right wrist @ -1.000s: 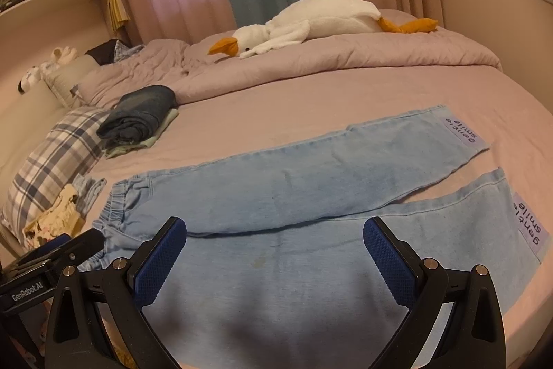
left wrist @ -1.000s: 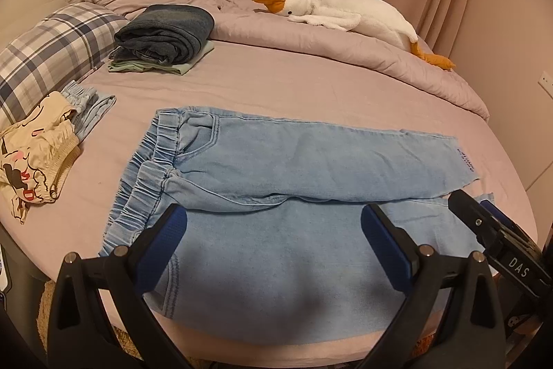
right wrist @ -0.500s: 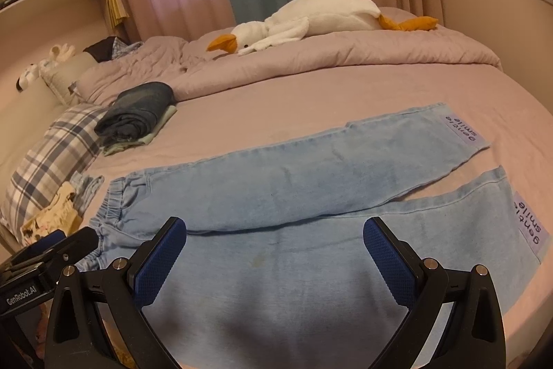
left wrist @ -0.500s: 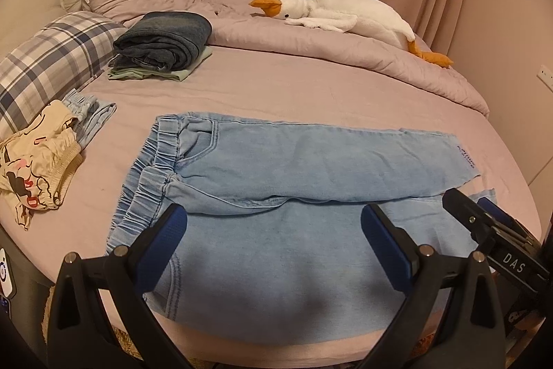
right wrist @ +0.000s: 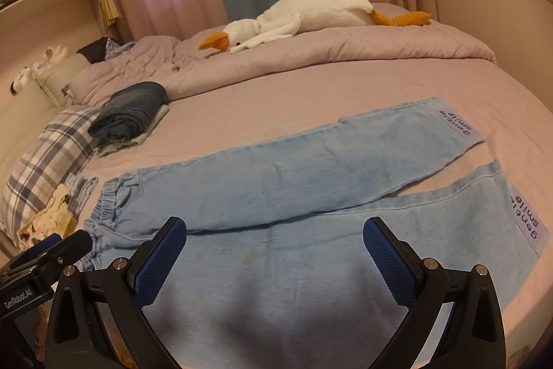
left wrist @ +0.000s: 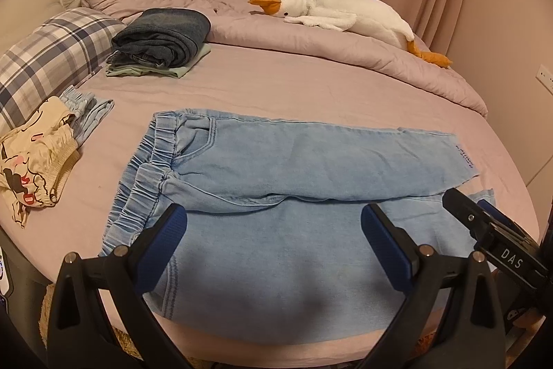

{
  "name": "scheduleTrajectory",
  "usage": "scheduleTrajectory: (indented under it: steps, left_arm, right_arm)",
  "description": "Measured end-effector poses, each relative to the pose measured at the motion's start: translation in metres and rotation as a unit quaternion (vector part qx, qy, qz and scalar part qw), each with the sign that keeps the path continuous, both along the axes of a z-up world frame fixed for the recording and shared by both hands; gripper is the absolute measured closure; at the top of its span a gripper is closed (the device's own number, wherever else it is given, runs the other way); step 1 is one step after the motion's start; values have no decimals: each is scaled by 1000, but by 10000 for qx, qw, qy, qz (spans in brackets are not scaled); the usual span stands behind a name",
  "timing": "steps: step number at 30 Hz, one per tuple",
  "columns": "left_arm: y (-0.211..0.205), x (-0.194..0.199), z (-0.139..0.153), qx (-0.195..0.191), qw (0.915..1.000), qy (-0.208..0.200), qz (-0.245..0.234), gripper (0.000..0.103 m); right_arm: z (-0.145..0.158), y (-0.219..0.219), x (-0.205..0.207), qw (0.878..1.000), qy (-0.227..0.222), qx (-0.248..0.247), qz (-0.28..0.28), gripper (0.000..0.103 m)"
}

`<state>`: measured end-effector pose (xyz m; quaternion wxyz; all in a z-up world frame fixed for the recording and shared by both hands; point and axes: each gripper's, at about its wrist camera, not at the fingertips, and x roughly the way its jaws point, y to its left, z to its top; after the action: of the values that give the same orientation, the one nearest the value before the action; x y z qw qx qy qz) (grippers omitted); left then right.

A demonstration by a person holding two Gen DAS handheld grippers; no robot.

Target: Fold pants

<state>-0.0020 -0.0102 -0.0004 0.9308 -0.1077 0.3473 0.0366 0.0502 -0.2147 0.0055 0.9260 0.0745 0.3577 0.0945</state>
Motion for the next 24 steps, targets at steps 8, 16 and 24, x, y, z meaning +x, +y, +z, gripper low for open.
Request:
scheduleTrajectory:
  steps: [8, 16, 24]
  left_arm:
    - [1, 0, 0, -69, 10000, -21, 12, 3]
    - [7, -2, -1, -198, 9998, 22, 45, 3]
    - [7, 9, -5, -338, 9993, 134, 12, 4]
  right_arm:
    - [-1, 0, 0, 10000, -4, 3, 15, 1]
    - [-6, 3, -1, 9999, -1, -10, 134, 1]
    - [-20, 6, -1, 9995, 228, -50, 200, 1]
